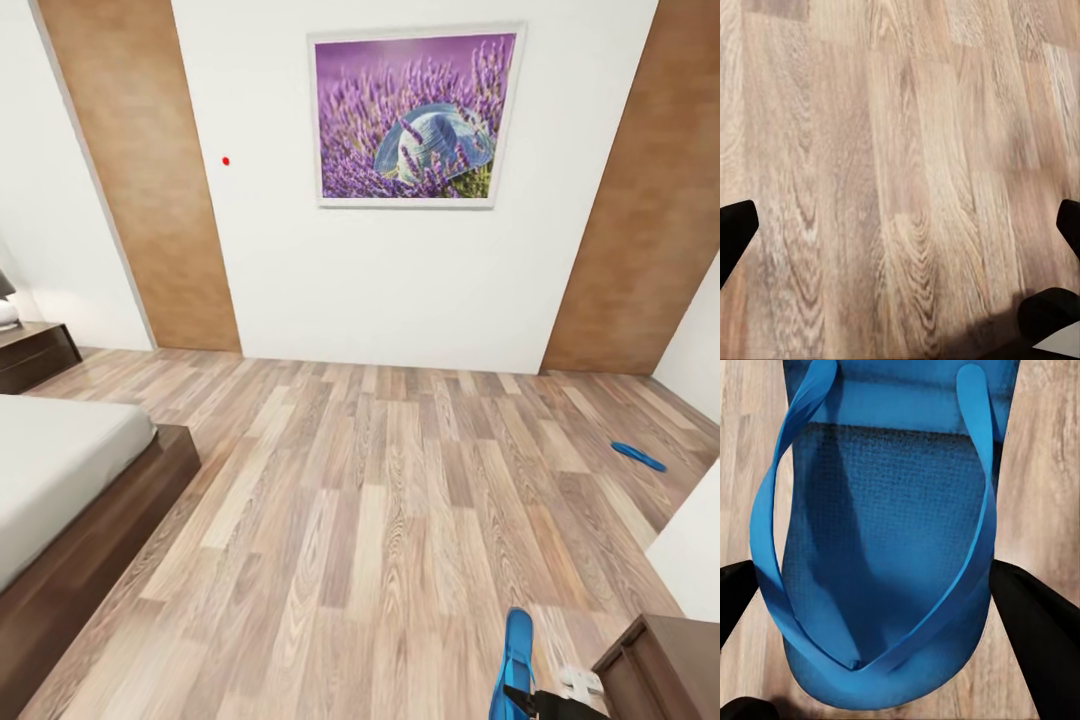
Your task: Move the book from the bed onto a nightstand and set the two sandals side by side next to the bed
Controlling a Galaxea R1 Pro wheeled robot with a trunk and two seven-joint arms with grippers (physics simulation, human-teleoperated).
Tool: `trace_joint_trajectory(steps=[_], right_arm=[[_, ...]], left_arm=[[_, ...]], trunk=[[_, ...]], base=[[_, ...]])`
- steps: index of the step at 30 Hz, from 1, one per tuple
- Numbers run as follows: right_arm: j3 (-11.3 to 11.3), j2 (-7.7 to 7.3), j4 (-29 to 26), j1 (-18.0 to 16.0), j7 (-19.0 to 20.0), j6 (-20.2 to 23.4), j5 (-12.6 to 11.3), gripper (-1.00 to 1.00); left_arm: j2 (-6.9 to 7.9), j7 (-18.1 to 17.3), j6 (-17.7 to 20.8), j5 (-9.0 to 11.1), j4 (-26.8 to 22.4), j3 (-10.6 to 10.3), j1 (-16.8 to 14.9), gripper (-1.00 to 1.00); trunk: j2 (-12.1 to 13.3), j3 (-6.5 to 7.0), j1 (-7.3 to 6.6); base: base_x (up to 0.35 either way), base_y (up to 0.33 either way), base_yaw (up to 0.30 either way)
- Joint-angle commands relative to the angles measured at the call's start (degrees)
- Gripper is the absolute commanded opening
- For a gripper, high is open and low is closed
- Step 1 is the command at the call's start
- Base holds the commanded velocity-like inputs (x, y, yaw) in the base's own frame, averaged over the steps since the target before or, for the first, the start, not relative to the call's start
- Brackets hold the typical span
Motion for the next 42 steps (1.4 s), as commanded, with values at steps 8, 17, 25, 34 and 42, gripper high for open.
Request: trace_joint_trajectory(steps=[8, 17, 25, 34, 42], right_arm=[[-0.15, -0.02, 0.06, -0.04, 0.18, -0.09, -0.09, -1.0], [-0.15, -0.02, 0.09, -0.04, 0.18, -0.09, -0.09, -1.0], [-0.15, 0.0, 0.07, -0.04, 0.13, -0.1, -0.09, -1.0], [-0.15, 0.0, 0.09, -0.04, 0.09, -0.1, -0.09, -1.0], [-0.15, 0.05, 0.09, -0.04, 0.09, -0.09, -0.09, -1.0]], left_arm=[[0.04, -0.04, -0.15, 0.58, 0.07, -0.28, -0.04, 1.0], [0.04, -0.04, -0.15, 0.57, 0.07, -0.28, -0.04, 1.0], [0.04, -0.04, -0.15, 0.59, 0.07, -0.28, -0.04, 1.0], [0.04, -0.04, -0.15, 0.59, 0.07, -0.28, -0.04, 1.0], [0.04, -0.04, -0.15, 0.59, 0.07, -0.28, -0.04, 1.0]], trunk=[[-0.02, -0.05, 0.03], [-0.02, -0.05, 0.03], [-0.02, -0.05, 0.03], [-0.02, -0.05, 0.03], [-0.02, -0.05, 0.03]], base=[[0.32, 0.0, 0.0], [0.32, 0.0, 0.0], [0.32, 0.0, 0.0], [0.32, 0.0, 0.0], [0.32, 0.0, 0.0]])
